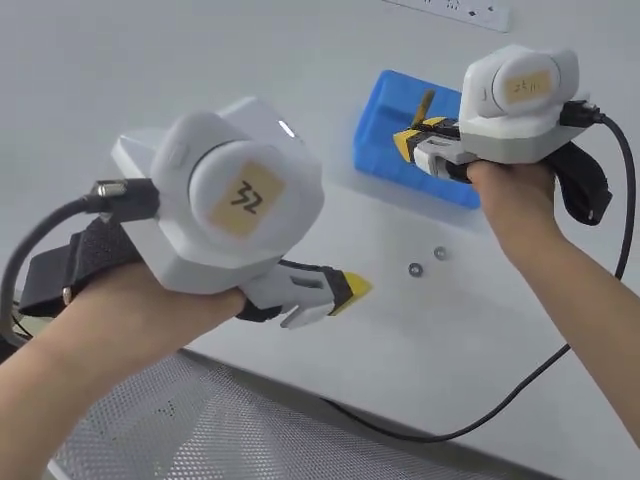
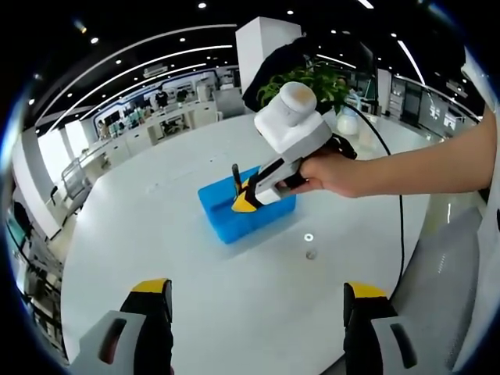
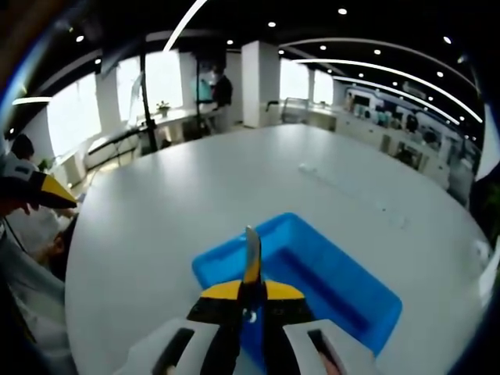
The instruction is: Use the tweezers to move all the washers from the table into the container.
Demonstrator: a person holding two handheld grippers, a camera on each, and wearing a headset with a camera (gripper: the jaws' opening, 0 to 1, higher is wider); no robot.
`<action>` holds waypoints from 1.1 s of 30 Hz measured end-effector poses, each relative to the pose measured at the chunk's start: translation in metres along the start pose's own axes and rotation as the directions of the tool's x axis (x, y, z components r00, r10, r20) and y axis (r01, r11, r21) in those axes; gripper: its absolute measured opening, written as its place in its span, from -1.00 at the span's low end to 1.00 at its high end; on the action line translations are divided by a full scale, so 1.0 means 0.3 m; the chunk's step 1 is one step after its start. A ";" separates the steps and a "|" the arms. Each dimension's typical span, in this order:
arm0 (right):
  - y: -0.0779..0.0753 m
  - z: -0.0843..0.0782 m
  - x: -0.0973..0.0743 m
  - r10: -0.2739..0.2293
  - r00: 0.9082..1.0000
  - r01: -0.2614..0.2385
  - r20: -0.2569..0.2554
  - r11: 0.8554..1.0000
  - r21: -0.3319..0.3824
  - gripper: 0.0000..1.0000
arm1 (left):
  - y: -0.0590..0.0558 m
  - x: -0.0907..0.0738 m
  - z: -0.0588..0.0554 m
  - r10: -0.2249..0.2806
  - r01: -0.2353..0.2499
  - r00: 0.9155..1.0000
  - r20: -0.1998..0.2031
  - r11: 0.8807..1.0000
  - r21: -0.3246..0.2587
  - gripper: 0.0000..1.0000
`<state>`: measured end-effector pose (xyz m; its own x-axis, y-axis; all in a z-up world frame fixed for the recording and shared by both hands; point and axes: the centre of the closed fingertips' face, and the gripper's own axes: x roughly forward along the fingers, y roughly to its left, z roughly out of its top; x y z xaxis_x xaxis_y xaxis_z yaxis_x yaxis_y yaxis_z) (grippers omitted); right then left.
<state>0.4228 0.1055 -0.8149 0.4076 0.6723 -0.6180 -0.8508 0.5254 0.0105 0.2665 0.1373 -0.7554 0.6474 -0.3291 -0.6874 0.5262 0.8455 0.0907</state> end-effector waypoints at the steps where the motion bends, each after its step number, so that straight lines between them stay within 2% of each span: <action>1: 0.000 0.000 -0.001 0.000 1.000 0.000 -0.001 1.000 0.001 -0.90 | 0.000 -0.001 -0.001 0.001 -0.001 1.000 -0.001 1.000 0.001 0.86; 4: -0.002 0.002 -0.011 -0.005 1.000 0.005 0.006 1.000 0.010 -0.90 | 0.002 -0.005 -0.003 0.004 -0.004 1.000 -0.003 1.000 0.002 0.86; 13: -0.017 0.076 -0.072 -0.024 0.997 0.021 0.071 0.999 0.044 -0.90 | -0.003 -0.015 0.002 0.008 -0.008 1.000 0.002 1.000 0.007 0.86; 20: -0.024 0.111 -0.116 -0.033 0.993 0.027 0.113 0.998 0.053 -0.90 | -0.012 -0.017 0.001 0.002 -0.002 1.000 0.001 1.000 0.011 0.86; 27: -0.007 0.144 -0.161 -0.036 0.987 0.028 0.154 0.998 0.054 -0.90 | -0.008 -0.017 -0.001 0.004 -0.004 1.000 0.000 1.000 0.009 0.86; 33: 0.030 0.135 -0.182 -0.027 0.988 0.022 0.149 0.999 0.036 -0.90 | -0.017 -0.013 0.000 0.001 -0.001 1.000 0.000 1.000 0.014 0.86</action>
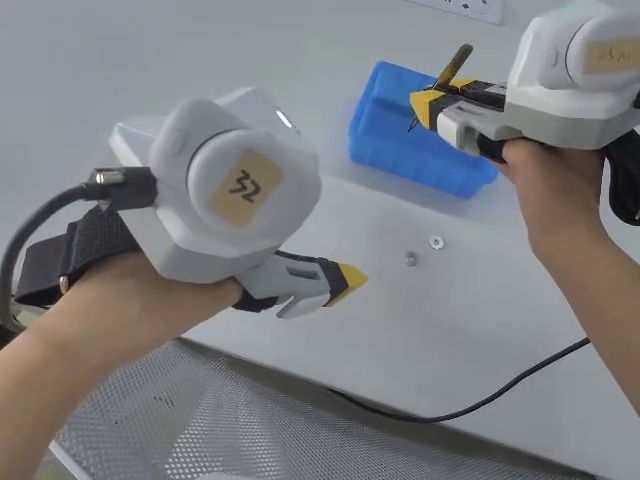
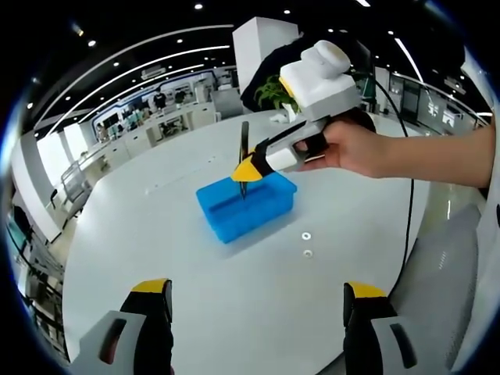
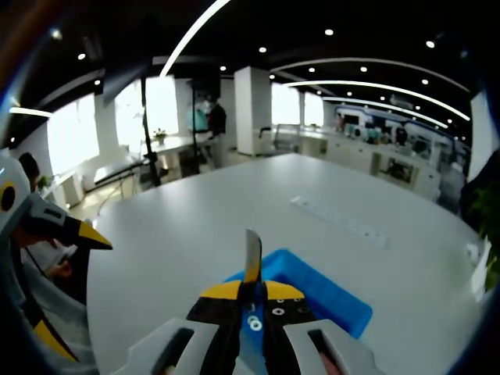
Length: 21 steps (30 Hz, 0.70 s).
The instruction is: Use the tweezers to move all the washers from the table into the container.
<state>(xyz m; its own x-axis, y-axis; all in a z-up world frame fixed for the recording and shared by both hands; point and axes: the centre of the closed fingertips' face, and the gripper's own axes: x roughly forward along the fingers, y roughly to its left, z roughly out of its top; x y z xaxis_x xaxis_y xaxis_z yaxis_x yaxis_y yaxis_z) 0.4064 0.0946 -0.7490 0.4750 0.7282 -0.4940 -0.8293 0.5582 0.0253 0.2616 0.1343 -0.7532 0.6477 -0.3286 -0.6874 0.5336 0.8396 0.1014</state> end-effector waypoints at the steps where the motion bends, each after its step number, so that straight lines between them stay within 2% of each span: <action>1: 0.010 -0.002 -0.001 0.006 1.000 -0.006 0.000 1.000 0.000 -0.90 | -0.001 0.000 0.000 -0.001 0.001 1.000 0.000 1.000 -0.001 0.86; 12: 0.038 -0.024 -0.040 0.026 1.000 -0.026 0.001 0.999 0.040 -0.90 | 0.005 0.002 -0.009 0.000 0.000 1.000 -0.009 1.000 -0.004 0.86; 15: 0.044 -0.052 -0.065 0.025 1.000 -0.024 -0.009 0.998 0.052 -0.90 | 0.003 0.006 -0.009 -0.001 0.001 1.000 -0.011 1.000 -0.002 0.86; 21: 0.062 -0.108 -0.076 0.030 0.999 -0.027 -0.037 0.998 0.062 -0.90 | -0.003 0.010 -0.004 -0.006 0.006 1.000 -0.010 1.000 0.004 0.86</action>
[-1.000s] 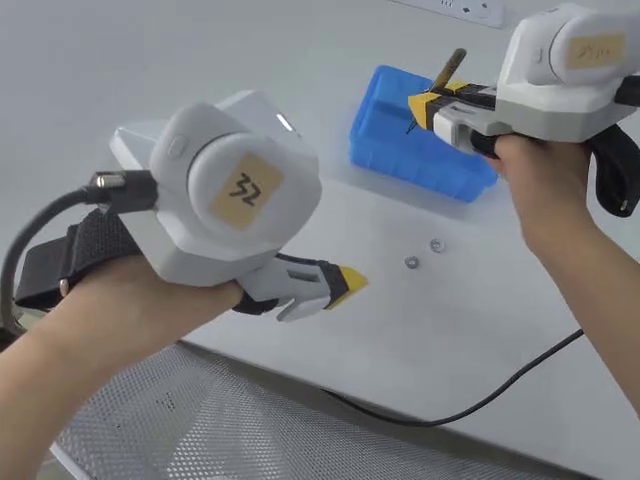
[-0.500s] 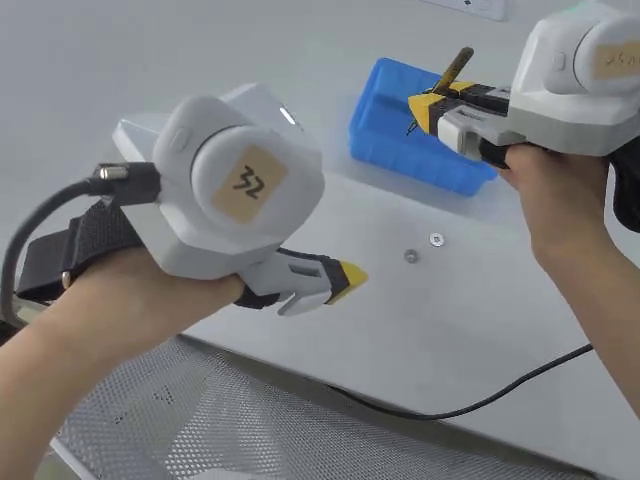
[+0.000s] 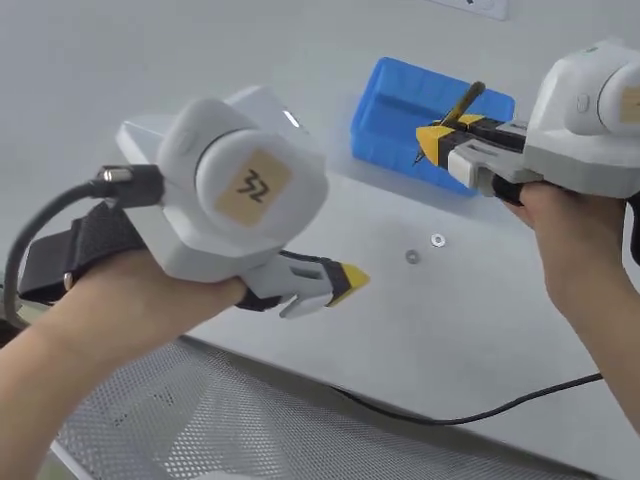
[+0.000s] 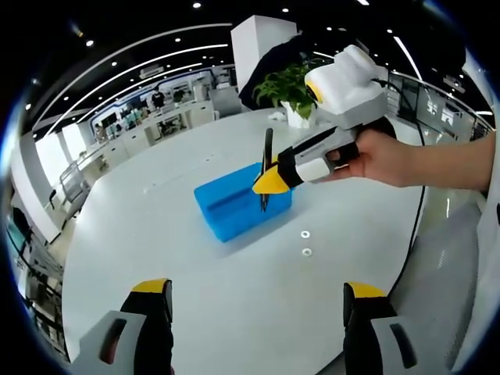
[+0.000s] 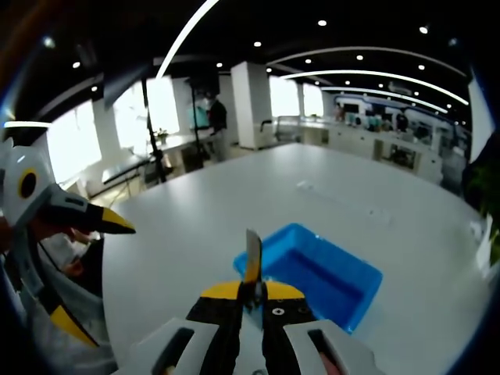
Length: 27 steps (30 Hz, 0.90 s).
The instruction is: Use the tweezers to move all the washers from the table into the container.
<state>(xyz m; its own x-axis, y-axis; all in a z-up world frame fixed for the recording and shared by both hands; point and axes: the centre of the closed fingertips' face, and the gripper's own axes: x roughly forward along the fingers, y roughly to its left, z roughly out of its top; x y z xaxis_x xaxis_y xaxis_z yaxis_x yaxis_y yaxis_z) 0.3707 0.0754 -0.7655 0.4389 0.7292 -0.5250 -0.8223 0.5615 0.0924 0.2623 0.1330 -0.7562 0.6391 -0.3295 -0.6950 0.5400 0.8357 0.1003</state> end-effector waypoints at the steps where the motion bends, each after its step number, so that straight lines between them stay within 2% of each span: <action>1: 0.003 -0.009 -0.002 0.000 1.000 0.000 -0.006 1.000 0.000 -0.90 | 0.000 0.000 0.000 0.000 0.000 1.000 0.000 1.000 0.000 0.86; 12: 0.046 -0.091 -0.032 0.015 0.999 -0.014 -0.052 0.999 0.029 -0.90 | -0.001 0.008 -0.005 -0.002 0.002 1.000 -0.002 1.000 -0.005 0.85; 15: 0.052 -0.111 -0.047 0.015 0.998 -0.012 -0.057 0.999 0.048 -0.90 | -0.007 0.010 -0.007 -0.006 0.006 1.000 -0.004 1.000 -0.004 0.85; 20: 0.070 -0.148 -0.072 0.028 0.998 -0.021 -0.052 0.992 0.125 -0.90 | -0.015 0.012 -0.004 -0.010 0.010 1.000 0.002 1.000 -0.008 0.85; 27: 0.089 -0.193 -0.093 0.024 0.997 -0.013 -0.074 0.989 0.147 -0.90 | -0.018 0.009 -0.010 -0.012 0.012 1.000 -0.003 1.000 -0.006 0.85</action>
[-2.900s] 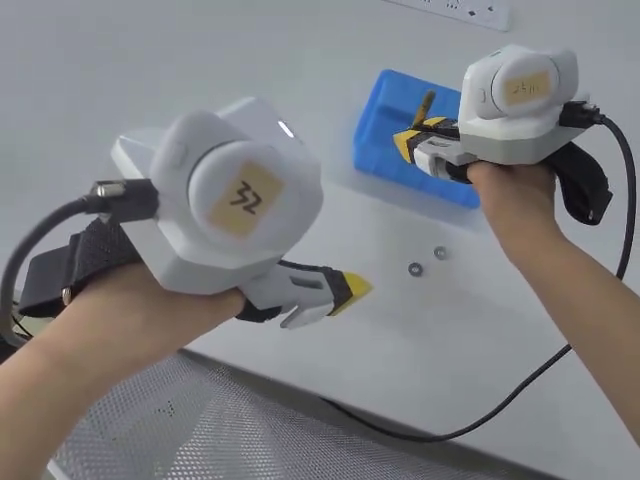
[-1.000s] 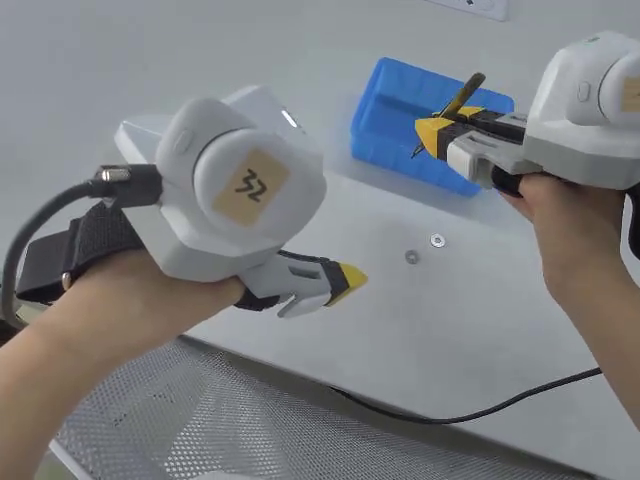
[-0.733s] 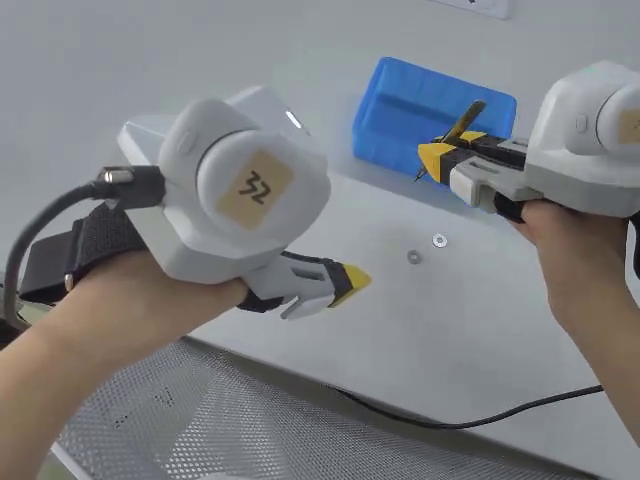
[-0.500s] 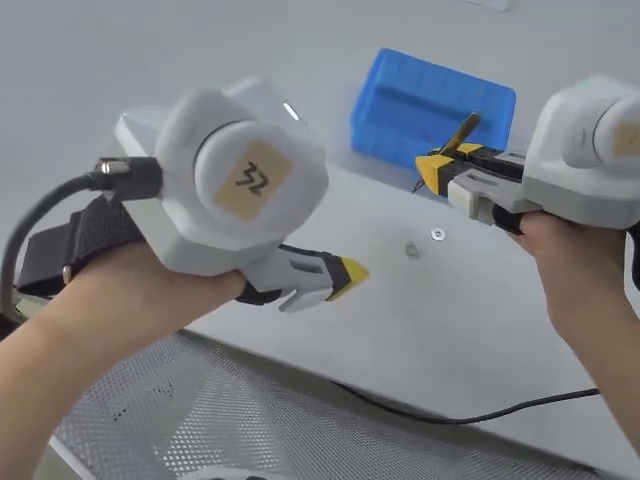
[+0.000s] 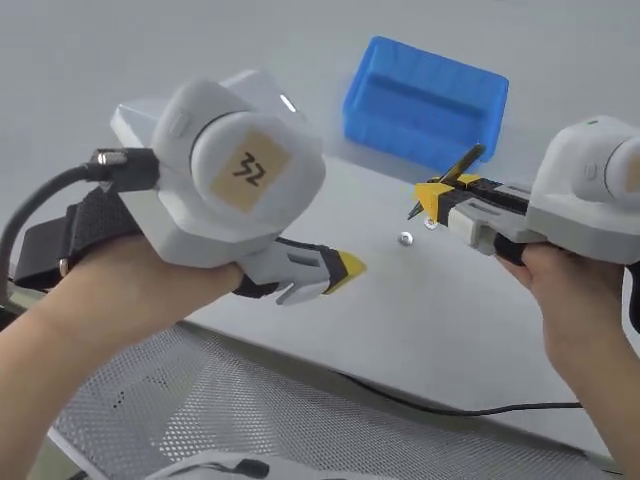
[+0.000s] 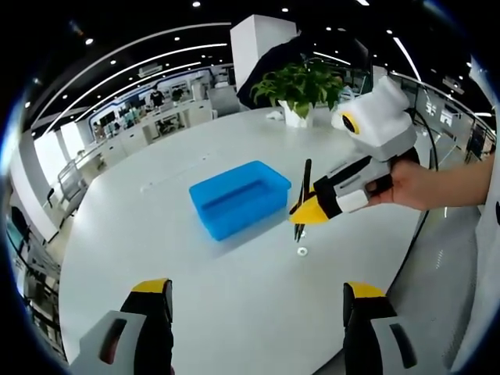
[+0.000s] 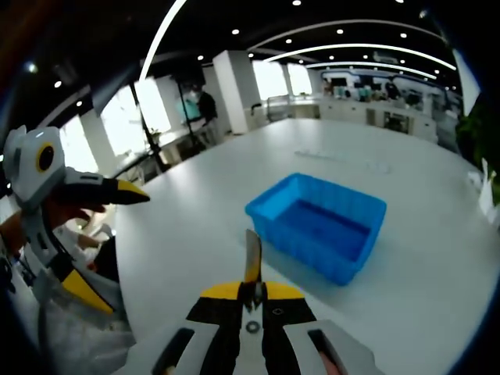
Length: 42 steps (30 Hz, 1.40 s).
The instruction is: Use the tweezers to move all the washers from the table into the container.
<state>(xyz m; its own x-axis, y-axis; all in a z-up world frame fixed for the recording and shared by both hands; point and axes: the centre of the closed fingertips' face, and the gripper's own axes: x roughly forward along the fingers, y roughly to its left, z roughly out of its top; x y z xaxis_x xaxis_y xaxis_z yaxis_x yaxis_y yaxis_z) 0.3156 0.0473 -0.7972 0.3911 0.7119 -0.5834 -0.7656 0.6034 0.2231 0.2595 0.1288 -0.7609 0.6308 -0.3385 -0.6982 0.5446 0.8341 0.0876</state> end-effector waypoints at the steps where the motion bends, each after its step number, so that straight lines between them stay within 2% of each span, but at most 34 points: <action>1: 0.001 -0.005 -0.001 -0.002 1.000 0.002 -0.002 1.000 -0.001 -0.90 | 0.000 0.000 0.001 0.000 0.000 1.000 0.001 1.000 0.002 0.85; 13: -0.003 -0.057 0.024 -0.025 0.999 0.022 -0.048 0.999 -0.050 -0.90 | -0.001 0.005 -0.003 0.000 0.000 1.000 -0.006 1.000 0.015 0.85; 15: -0.003 -0.051 0.020 -0.029 0.999 0.027 -0.034 0.998 -0.056 -0.90 | 0.000 0.005 -0.005 0.001 -0.001 1.000 -0.008 1.000 0.016 0.85; 22: -0.002 -0.056 0.031 -0.031 0.999 0.029 -0.038 0.998 -0.053 -0.90 | -0.002 0.007 -0.004 0.003 -0.003 1.000 -0.011 1.000 0.024 0.85; 30: 0.016 -0.054 0.048 -0.032 0.999 0.029 -0.023 0.993 -0.118 -0.91 | 0.004 0.002 0.002 0.008 -0.008 1.000 -0.008 1.000 0.029 0.85; 42: 0.018 -0.055 0.050 -0.042 0.999 0.036 -0.033 0.988 -0.152 -0.94 | 0.008 -0.004 0.007 0.013 -0.013 1.000 -0.006 0.999 0.038 0.85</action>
<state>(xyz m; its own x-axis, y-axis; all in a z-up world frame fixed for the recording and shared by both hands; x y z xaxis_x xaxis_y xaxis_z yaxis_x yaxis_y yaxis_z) 0.3088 0.0552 -0.8177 0.4056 0.6737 -0.6177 -0.8198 0.5671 0.0803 0.2610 0.1303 -0.7583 0.6345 -0.3252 -0.7011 0.5570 0.8214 0.1231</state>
